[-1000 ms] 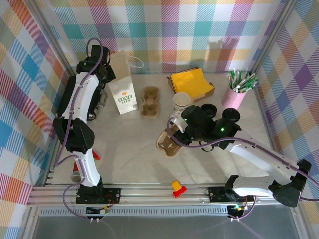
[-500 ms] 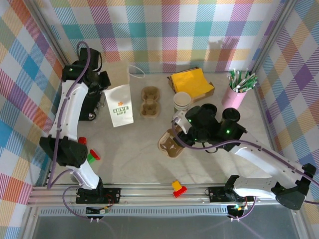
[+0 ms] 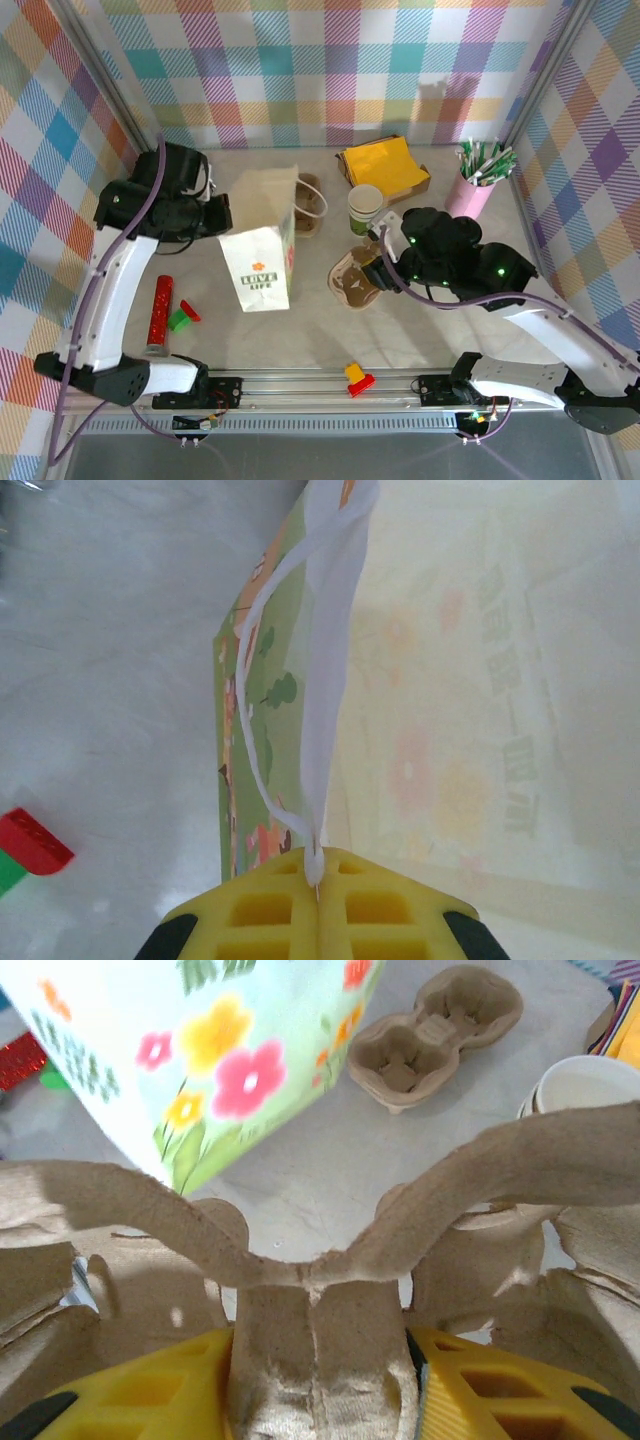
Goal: Pack the takeout coffee
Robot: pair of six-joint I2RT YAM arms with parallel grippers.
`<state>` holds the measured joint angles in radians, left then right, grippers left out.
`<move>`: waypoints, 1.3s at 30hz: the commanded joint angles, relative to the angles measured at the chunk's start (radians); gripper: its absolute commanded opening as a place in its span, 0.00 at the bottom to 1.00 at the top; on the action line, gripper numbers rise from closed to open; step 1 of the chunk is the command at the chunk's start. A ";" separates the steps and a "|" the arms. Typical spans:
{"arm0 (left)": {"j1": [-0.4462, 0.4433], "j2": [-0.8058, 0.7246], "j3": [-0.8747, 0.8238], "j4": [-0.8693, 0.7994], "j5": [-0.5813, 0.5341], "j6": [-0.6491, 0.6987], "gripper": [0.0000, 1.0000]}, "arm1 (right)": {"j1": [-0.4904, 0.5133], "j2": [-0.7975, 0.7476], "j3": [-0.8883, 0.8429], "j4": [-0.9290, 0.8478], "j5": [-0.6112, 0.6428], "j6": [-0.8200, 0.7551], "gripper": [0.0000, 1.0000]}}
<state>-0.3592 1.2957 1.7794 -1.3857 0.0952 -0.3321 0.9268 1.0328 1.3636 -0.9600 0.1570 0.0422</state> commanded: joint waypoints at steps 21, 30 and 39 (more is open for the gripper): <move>-0.201 -0.075 -0.337 0.410 0.376 0.278 0.00 | 0.001 0.199 0.583 -0.345 -0.242 0.061 0.47; -0.209 -0.038 -0.389 0.493 0.433 0.424 0.00 | -0.110 0.401 0.669 -0.372 -0.522 0.058 0.47; -0.210 0.044 -0.364 0.497 0.382 0.545 0.00 | -0.162 0.466 0.588 -0.285 -0.639 0.043 0.48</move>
<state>-0.5617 1.3251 1.3994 -0.9100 0.4759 0.1406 0.7773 1.4975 1.9797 -1.2861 -0.3977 0.0925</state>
